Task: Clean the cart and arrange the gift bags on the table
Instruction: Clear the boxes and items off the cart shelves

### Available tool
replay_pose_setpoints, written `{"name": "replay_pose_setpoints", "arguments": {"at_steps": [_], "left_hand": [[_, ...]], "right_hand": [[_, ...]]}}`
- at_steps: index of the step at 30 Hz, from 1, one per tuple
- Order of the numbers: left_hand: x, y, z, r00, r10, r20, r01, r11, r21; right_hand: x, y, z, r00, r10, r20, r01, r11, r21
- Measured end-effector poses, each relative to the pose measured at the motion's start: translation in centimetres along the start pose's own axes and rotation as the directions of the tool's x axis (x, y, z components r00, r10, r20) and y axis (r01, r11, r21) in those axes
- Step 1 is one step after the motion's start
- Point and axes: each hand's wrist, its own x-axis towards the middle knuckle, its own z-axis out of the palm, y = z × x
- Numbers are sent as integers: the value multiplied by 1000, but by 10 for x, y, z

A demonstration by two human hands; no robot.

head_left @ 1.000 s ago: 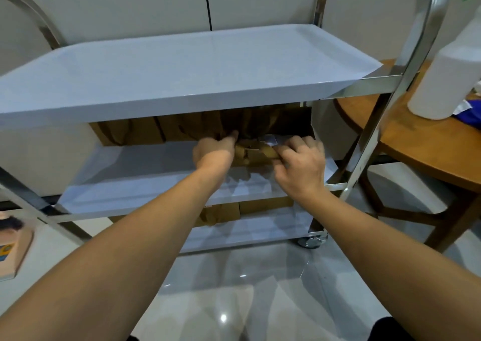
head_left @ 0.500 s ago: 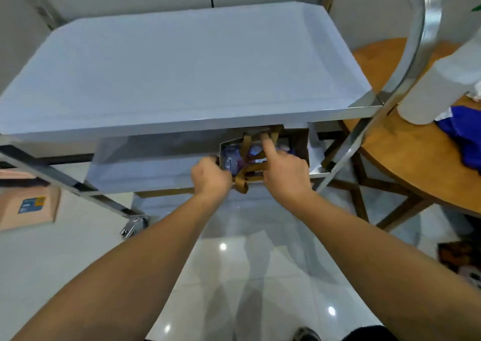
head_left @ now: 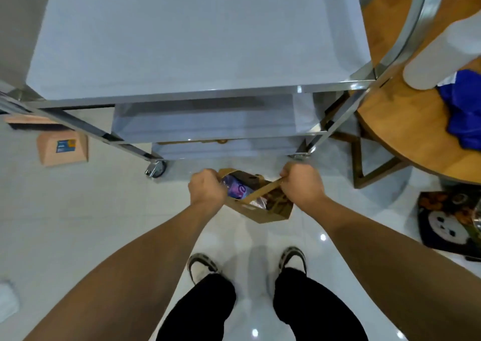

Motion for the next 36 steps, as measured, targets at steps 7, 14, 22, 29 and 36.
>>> {"name": "replay_pose_setpoints", "arguments": {"at_steps": [7, 14, 22, 29, 36], "left_hand": [[-61, -12, -44, 995, -83, 55, 81, 996, 44], [-98, 24, -131, 993, 103, 63, -105, 994, 26], [-150, 103, -244, 909, 415, 30, -413, 909, -61], [-238, 158, -271, 689, 721, 80, -712, 693, -117], [-351, 178, -246, 439, 885, 156, -879, 459, -126]], "right_hand": [[-75, -22, -3, 990, -123, -63, 132, 978, 160], [-133, -67, -61, 978, -188, -87, 193, 979, 64], [-193, -104, -180, 920, 92, -380, -102, 995, -6], [-292, -106, -250, 690, 347, -636, -359, 926, 115], [-435, -67, -258, 474, 592, -652, -406, 804, 435]]}}
